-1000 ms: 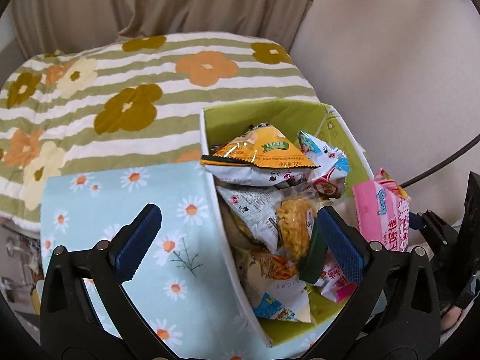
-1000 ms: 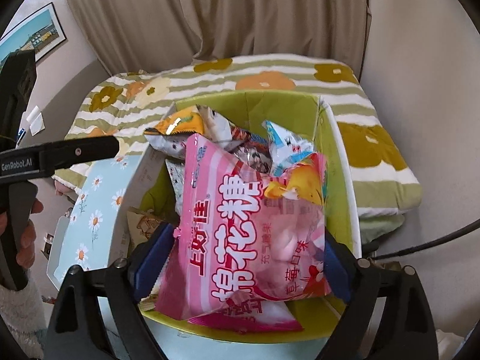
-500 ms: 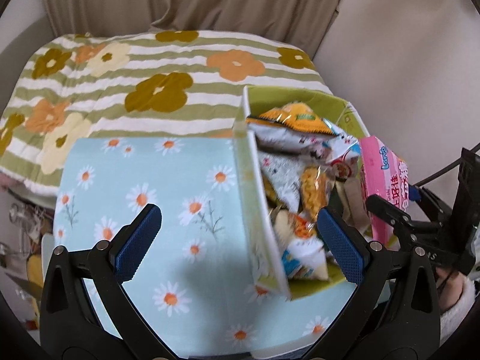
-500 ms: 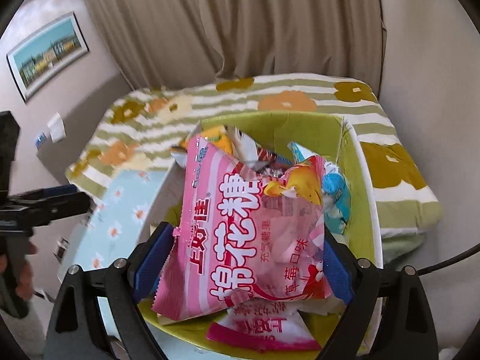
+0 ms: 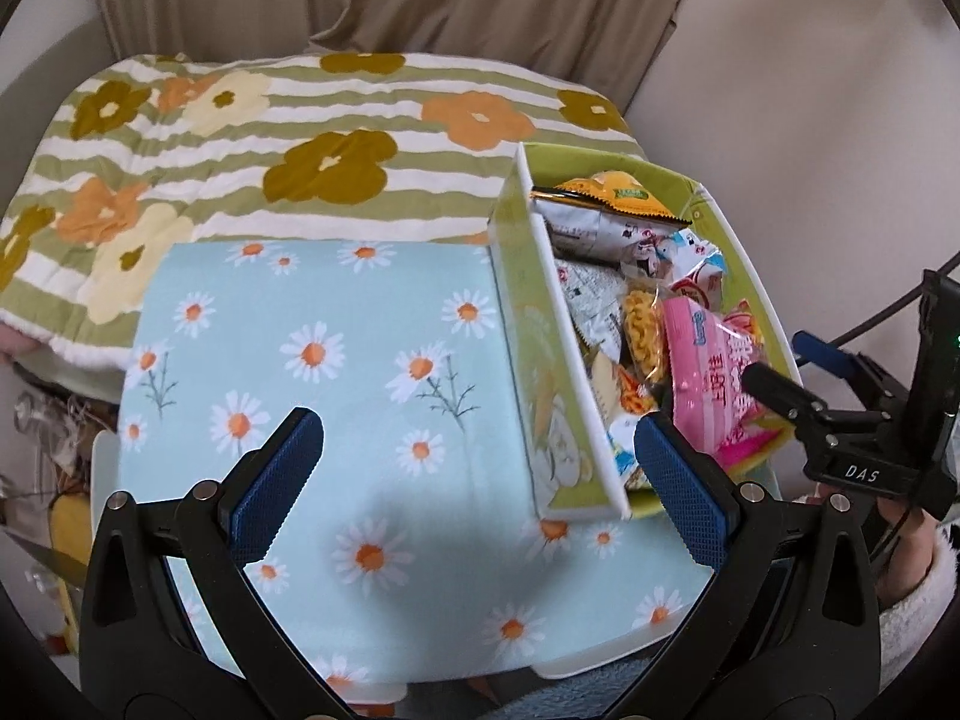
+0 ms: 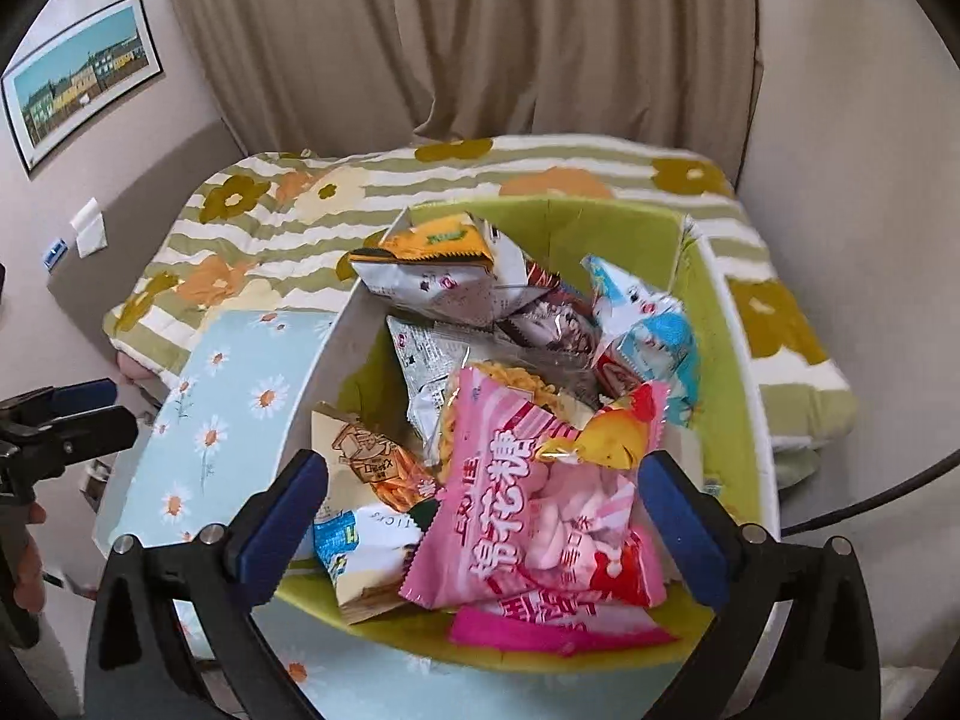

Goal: Organize snacks

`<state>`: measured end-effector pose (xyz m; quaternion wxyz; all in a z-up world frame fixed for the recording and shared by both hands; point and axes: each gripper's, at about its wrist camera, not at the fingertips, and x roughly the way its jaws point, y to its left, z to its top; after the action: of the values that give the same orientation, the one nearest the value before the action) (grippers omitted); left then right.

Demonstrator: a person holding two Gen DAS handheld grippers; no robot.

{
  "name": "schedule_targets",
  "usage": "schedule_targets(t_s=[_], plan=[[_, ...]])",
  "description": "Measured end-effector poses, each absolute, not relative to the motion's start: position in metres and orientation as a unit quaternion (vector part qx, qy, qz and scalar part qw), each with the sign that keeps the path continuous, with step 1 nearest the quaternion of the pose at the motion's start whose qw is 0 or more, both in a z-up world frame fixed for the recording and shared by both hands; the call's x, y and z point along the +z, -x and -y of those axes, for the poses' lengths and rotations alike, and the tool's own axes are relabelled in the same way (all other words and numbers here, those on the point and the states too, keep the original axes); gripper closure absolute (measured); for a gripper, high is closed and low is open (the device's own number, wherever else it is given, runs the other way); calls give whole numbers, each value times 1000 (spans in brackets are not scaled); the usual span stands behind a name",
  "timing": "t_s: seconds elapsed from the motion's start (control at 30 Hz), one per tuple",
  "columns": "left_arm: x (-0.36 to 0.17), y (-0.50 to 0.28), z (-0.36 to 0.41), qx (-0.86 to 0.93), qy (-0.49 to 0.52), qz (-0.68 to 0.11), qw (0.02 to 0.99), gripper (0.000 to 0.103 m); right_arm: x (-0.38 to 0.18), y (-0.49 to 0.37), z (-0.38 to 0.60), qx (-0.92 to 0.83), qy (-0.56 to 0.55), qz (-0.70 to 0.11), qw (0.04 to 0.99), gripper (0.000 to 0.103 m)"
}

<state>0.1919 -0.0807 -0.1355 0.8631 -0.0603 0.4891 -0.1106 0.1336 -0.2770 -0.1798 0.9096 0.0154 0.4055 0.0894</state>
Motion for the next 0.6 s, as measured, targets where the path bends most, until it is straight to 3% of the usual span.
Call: schedule_targets(t_s=[0.37, 0.6], plan=[[-62, -108, 38, -73, 32, -385, 920, 0, -78, -29, 235, 36, -8, -292, 956, 0], [-15, -30, 21, -45, 15, -283, 958, 0, -52, 39, 211, 11, -11, -237, 971, 0]])
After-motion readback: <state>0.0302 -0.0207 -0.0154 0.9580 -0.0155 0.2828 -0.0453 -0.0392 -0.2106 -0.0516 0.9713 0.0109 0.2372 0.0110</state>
